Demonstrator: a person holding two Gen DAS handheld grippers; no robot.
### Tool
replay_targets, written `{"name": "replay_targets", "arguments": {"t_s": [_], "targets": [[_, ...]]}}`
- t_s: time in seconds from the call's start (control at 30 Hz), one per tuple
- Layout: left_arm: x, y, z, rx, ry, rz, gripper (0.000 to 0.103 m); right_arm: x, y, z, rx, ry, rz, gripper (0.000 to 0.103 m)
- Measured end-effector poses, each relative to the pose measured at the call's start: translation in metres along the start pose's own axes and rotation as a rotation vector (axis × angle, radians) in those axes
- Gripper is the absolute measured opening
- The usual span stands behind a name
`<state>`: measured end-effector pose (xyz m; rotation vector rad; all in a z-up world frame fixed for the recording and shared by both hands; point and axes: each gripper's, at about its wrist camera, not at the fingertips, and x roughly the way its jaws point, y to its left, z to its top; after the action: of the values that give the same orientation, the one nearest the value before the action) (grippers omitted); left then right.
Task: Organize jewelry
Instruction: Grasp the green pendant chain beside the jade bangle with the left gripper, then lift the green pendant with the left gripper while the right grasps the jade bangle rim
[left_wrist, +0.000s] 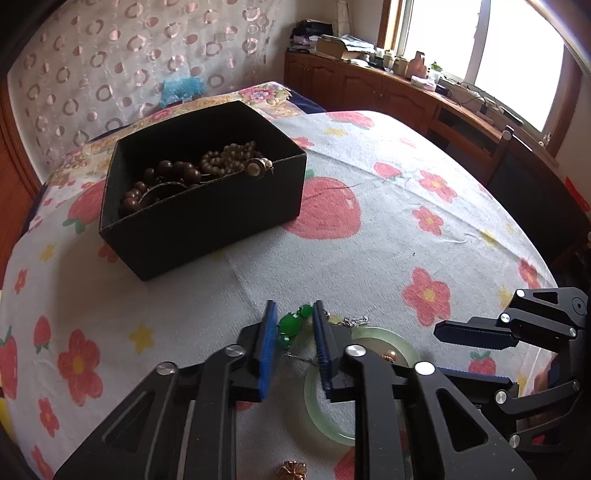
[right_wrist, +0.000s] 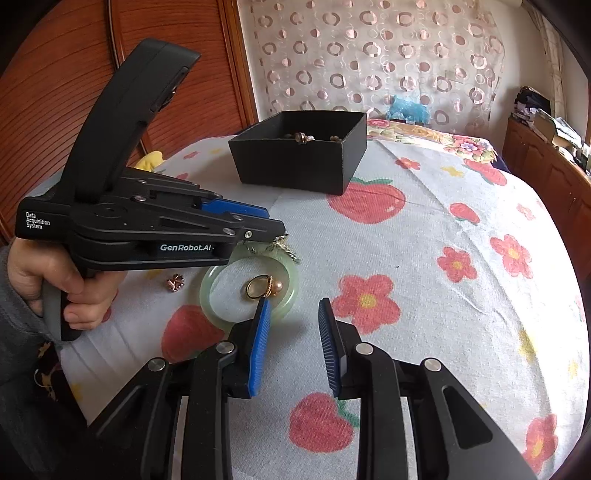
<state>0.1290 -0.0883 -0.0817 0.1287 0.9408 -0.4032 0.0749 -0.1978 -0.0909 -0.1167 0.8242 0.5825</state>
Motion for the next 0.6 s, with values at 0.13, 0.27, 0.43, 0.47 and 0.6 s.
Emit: {"name": "replay_targets", "arguments": {"t_s": [0.13, 0.27, 0.43, 0.47, 0.6], "targets": [[-0.011, 0.002, -0.005, -0.008, -0.039, 0.002, 0.011, 0.0, 0.0, 0.0, -0.002, 0.0, -0.002, 0.029], [-0.035, 0.01, -0.01, -0.042, -0.102, 0.009, 0.011, 0.0, 0.004, 0.003, -0.015, 0.001, -0.012, 0.029], [-0.064, 0.021, -0.016, -0.076, -0.164, 0.019, 0.011, 0.011, 0.018, 0.015, -0.062, 0.018, 0.016, 0.065], [-0.07, 0.025, -0.016, -0.085, -0.177, 0.021, 0.011, 0.013, 0.021, 0.017, -0.064, 0.025, 0.024, 0.072], [-0.085, 0.034, -0.015, -0.103, -0.213, 0.029, 0.011, 0.026, 0.036, 0.028, -0.128, 0.073, 0.023, 0.076]]}}
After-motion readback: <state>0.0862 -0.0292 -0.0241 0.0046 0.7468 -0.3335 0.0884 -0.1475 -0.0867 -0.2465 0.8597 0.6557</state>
